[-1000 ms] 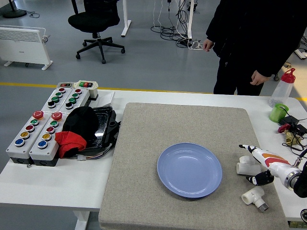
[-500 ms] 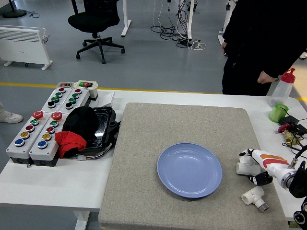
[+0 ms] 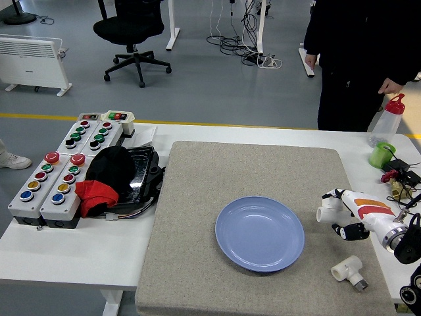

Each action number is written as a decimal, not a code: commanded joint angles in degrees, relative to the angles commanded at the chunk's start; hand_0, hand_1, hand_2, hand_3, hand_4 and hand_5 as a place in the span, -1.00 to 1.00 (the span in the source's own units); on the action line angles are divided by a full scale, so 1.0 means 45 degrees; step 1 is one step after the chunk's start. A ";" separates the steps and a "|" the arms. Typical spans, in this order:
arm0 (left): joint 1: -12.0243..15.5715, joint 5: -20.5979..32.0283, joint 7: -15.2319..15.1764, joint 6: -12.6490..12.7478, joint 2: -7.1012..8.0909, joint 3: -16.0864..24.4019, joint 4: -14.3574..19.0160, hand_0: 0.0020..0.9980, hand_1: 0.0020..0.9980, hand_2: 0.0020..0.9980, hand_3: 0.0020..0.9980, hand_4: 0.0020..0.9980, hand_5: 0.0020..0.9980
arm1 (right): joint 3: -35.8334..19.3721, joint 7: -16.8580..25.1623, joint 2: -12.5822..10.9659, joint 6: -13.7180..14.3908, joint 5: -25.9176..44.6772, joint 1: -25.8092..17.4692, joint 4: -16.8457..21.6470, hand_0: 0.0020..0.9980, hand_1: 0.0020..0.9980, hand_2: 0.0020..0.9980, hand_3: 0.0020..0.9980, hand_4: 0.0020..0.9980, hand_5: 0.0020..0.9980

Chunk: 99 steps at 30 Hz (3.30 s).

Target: Pick pipe place plate twice

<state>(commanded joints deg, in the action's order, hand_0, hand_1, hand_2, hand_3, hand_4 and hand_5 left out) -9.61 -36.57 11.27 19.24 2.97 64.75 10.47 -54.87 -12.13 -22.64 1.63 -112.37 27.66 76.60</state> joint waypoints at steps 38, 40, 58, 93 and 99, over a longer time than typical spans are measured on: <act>-0.0032 0.0352 -0.0101 0.0063 0.0077 -0.0235 -0.0021 0.48 0.55 0.49 0.41 -0.08 1.00 | 0.3816 0.0551 0.2383 -0.0269 0.0699 0.2461 -0.0749 1.00 0.90 1.00 1.00 0.60 -0.54; -0.0035 0.0315 -0.0096 0.0064 0.0074 -0.0207 -0.0019 0.48 0.55 0.49 0.41 -0.08 1.00 | 0.3270 0.0588 0.2303 -0.0226 0.0545 0.2283 -0.0576 1.00 0.90 1.00 1.00 0.60 -0.54; -0.0045 0.0100 -0.0075 0.0050 0.0063 -0.0038 -0.0033 0.48 0.55 0.48 0.41 -0.09 1.00 | -0.1493 -0.0282 -0.0835 -0.3214 0.1938 -0.0606 0.2816 0.96 0.82 1.00 0.99 0.57 -0.49; -0.0052 0.0074 -0.0019 0.0063 0.0030 -0.0029 -0.0028 0.46 0.55 0.48 0.41 -0.09 1.00 | -0.0806 -0.1917 -0.2883 -0.4901 0.2760 -0.2704 0.4052 0.73 0.71 0.91 0.92 0.57 -0.37; -0.0025 -0.0016 0.0007 0.0066 0.0025 0.0023 -0.0020 0.46 0.55 0.48 0.41 -0.09 1.00 | -0.0548 -0.2201 -0.2802 -0.4568 0.2631 -0.2628 0.3952 0.47 0.49 0.68 0.79 0.52 -0.41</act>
<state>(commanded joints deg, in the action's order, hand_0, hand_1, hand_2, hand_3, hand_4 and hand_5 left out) -9.72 -36.64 11.30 19.54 3.09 64.85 10.38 -57.34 -22.04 -35.25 -18.92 -100.53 15.83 94.39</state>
